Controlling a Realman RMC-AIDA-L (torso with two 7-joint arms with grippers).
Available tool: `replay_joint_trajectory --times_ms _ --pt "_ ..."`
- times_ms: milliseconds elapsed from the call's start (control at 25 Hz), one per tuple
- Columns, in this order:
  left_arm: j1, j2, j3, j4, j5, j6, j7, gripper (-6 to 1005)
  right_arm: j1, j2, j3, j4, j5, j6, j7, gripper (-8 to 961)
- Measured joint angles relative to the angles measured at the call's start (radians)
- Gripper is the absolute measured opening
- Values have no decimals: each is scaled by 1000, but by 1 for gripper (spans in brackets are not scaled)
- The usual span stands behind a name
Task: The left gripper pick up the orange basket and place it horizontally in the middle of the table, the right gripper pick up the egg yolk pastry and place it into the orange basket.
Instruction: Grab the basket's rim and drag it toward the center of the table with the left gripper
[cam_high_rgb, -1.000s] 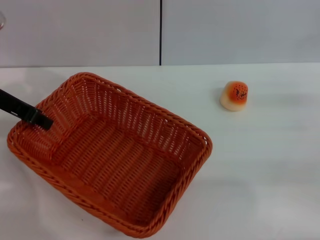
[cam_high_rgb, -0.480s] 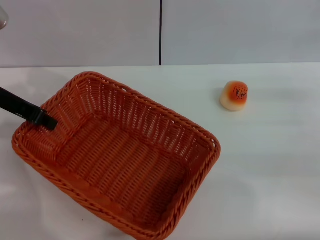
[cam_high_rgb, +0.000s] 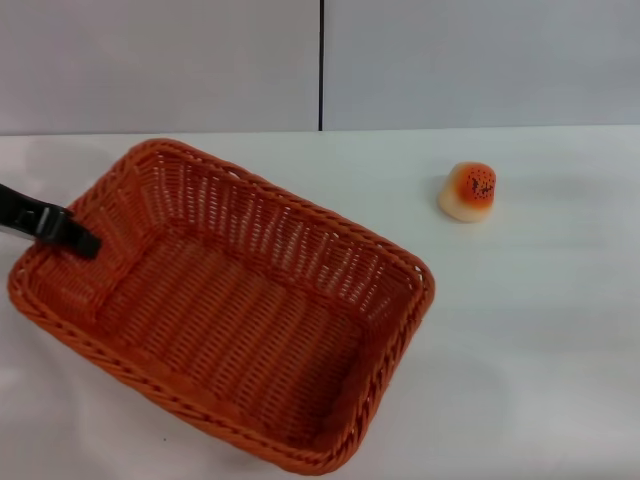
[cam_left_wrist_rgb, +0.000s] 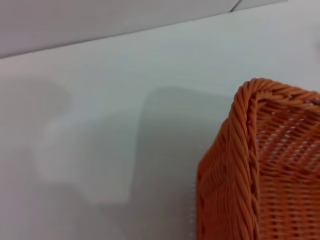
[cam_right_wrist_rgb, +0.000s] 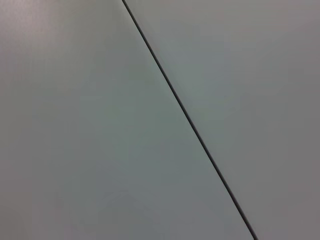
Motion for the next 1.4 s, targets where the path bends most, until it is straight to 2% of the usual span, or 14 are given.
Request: replay_joint_trajectory --times_ms 40,80,120,360,560,680,920,1000,1160,1320,1400 --pt "-2 11 -21 0 -11 20 0 146 0 0 0 1 0 0 0 493" --pt "-2 11 -21 0 -11 20 0 146 1 0 -2 2 0 2 0 493" --pt "-2 30 -62 -3 -51 63 -7 146 1 0 -4 3 0 3 0 492" --pt "7 43 -153 -17 -128 85 -52 146 5 1 -8 4 0 6 1 488" --pt "17 52 -254 -84 -186 78 -78 146 7 2 -11 8 0 8 1 485" --pt "36 38 -260 -78 -194 59 -97 146 8 2 -11 10 0 17 1 483" --pt "80 -33 -262 -47 -205 -21 -120 146 5 0 -11 10 0 43 2 479" --pt "102 -45 -251 -68 -227 -59 -120 146 6 0 -11 10 0 48 2 478" --pt "165 -42 -189 -149 -319 -169 -112 147 10 -3 -11 2 0 74 2 475" --pt "215 -39 -116 -163 -380 -240 -111 147 21 -6 -10 -3 0 106 2 472" --pt "223 -39 -107 -160 -385 -243 -111 147 32 -10 -10 -3 0 118 -2 471"
